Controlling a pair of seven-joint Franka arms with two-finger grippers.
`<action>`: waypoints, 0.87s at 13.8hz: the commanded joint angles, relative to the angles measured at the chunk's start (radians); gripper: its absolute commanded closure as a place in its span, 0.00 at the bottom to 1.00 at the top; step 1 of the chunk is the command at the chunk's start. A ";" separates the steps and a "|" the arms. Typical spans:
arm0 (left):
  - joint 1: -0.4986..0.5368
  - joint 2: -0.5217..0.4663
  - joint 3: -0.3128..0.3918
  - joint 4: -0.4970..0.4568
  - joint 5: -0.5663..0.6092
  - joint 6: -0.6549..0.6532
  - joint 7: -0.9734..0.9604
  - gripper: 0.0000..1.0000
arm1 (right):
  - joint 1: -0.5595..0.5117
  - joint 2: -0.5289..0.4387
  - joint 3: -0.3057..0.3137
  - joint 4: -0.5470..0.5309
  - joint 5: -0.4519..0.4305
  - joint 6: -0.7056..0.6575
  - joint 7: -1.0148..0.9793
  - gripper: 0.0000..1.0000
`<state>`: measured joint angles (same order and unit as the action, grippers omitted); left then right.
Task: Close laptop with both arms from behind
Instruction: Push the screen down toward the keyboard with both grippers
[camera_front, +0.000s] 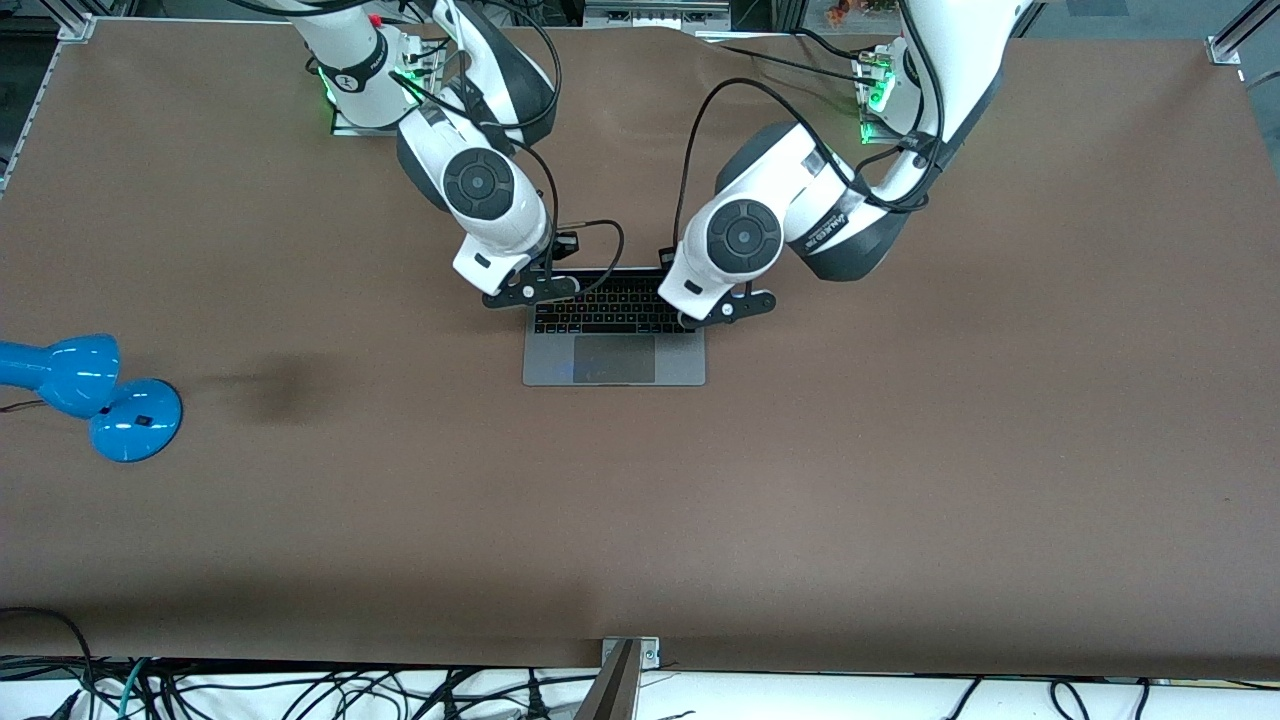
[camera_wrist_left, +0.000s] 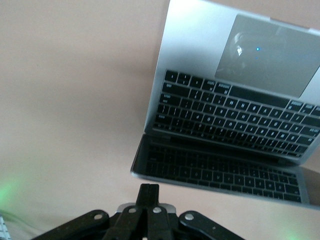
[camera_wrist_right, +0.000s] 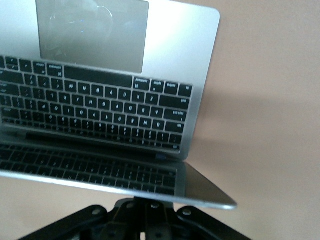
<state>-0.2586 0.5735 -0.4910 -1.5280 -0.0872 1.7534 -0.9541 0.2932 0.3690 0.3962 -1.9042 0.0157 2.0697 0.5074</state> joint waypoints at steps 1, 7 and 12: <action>-0.004 0.057 -0.001 0.064 0.087 -0.011 0.002 1.00 | -0.006 0.056 -0.010 0.049 -0.026 0.027 -0.004 1.00; -0.004 0.135 0.008 0.120 0.103 0.027 0.002 1.00 | -0.006 0.155 -0.025 0.138 -0.097 0.030 0.000 1.00; -0.013 0.189 0.032 0.121 0.104 0.118 0.002 1.00 | -0.006 0.235 -0.043 0.159 -0.138 0.116 0.003 1.00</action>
<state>-0.2592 0.7215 -0.4670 -1.4437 -0.0157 1.8493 -0.9541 0.2895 0.5583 0.3599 -1.7756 -0.0934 2.1479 0.5076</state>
